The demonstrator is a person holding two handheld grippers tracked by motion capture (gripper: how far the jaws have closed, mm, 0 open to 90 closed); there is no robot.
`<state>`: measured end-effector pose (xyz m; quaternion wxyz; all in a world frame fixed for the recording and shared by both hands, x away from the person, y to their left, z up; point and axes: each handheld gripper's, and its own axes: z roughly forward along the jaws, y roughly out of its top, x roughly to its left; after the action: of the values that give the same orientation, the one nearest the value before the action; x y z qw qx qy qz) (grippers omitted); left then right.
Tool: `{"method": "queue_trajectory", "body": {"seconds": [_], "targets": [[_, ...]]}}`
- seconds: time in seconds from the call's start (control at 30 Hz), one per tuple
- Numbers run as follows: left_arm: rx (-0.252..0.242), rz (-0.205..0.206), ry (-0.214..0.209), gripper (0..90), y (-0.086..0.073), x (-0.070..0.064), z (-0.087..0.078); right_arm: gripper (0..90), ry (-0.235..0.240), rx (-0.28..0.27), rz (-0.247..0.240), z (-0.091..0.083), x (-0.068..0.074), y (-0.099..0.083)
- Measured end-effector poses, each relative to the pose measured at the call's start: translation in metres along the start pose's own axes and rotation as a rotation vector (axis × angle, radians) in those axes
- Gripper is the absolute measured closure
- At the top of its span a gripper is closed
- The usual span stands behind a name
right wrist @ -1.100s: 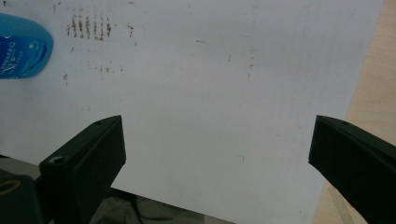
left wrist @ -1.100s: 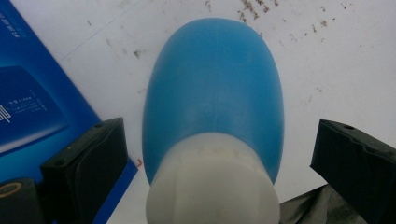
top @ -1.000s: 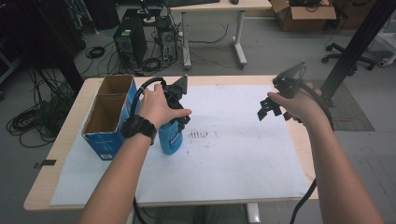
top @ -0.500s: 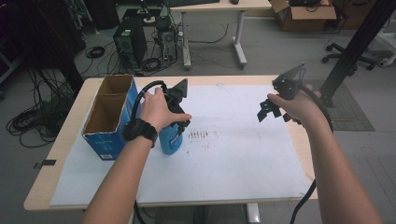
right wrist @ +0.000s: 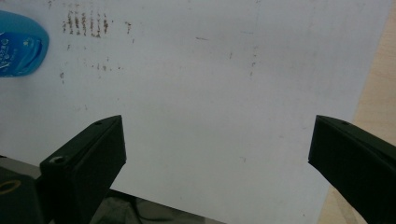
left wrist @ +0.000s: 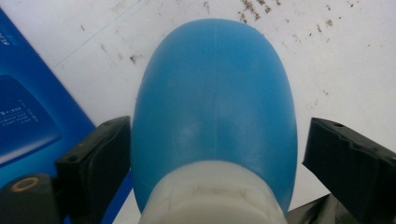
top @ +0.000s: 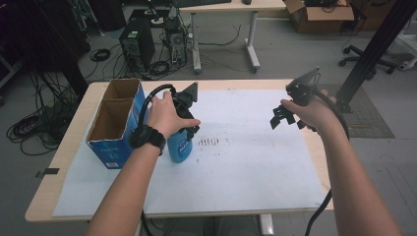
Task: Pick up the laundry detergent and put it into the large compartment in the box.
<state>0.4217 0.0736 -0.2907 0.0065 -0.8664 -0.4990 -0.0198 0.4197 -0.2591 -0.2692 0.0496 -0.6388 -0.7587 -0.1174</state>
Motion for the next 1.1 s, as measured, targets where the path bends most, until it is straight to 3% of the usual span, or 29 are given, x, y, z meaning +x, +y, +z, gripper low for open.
{"method": "queue_trajectory", "body": {"seconds": [0.67,1.1], "targets": [[-0.010,0.014,0.008,26.2,0.0016,-0.0010,-0.0013,4.2,0.003,-0.001,0.004,0.0010,-0.0020,-0.0011],[-0.012,0.009,0.013,30.0,0.0016,0.0012,-0.0015,4.3,0.004,0.003,-0.002,0.0033,-0.0020,-0.0008]]}}
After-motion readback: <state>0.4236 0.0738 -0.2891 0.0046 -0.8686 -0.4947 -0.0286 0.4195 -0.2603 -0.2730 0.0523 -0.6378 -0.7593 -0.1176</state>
